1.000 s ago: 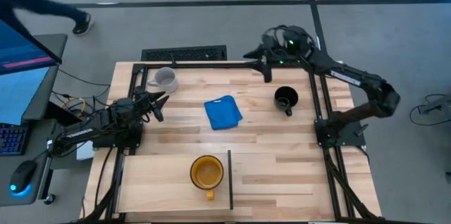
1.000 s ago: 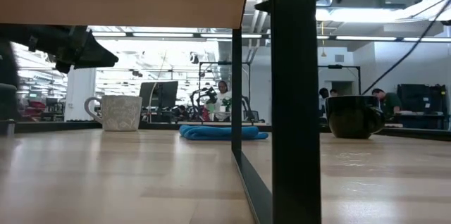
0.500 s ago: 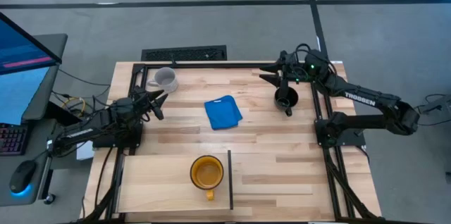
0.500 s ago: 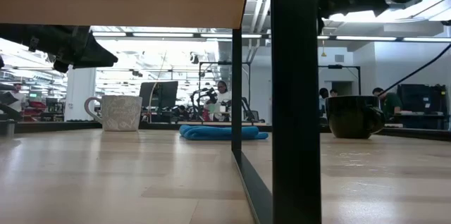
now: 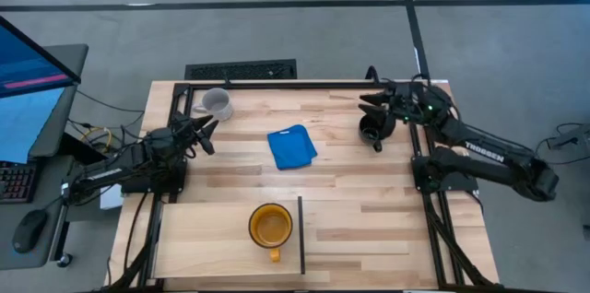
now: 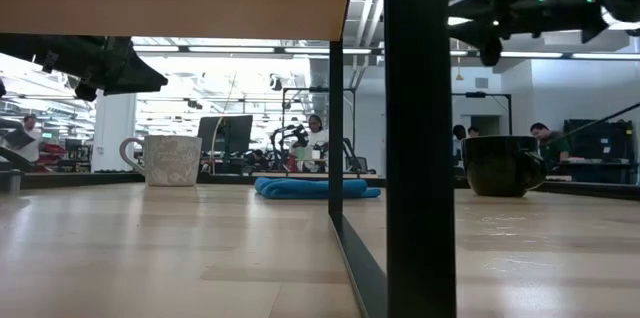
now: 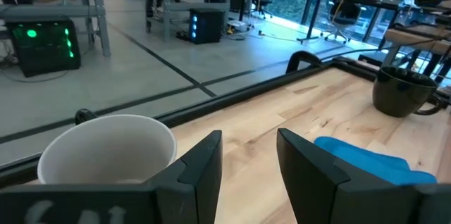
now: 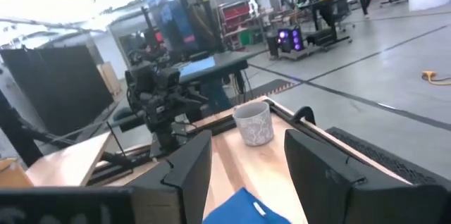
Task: Stack small to large cups/mugs on shelf
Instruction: Put the gray mug on the shelf
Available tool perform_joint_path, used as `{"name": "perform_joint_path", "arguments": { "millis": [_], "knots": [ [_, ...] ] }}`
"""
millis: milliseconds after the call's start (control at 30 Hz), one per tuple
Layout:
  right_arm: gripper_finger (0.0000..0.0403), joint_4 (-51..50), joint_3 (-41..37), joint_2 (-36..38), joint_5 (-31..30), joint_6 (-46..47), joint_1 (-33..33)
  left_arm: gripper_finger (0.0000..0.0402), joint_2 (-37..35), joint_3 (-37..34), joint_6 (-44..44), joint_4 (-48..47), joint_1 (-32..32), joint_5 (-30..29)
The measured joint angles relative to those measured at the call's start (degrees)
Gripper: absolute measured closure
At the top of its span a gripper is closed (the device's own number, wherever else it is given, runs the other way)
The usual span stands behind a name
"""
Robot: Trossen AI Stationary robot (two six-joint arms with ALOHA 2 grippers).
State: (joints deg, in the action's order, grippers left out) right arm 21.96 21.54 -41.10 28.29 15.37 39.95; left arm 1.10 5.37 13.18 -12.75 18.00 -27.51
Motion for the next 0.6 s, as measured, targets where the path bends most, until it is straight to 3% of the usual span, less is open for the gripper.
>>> {"name": "perform_joint_path", "arguments": {
  "millis": [600],
  "knots": [
    [0.0200, -2.55, -12.99, 21.00, -2.91, 8.59, 0.32, 0.0274, 0.00, 0.04, -0.49, 0.07, -0.01, -0.93]
  ]
}}
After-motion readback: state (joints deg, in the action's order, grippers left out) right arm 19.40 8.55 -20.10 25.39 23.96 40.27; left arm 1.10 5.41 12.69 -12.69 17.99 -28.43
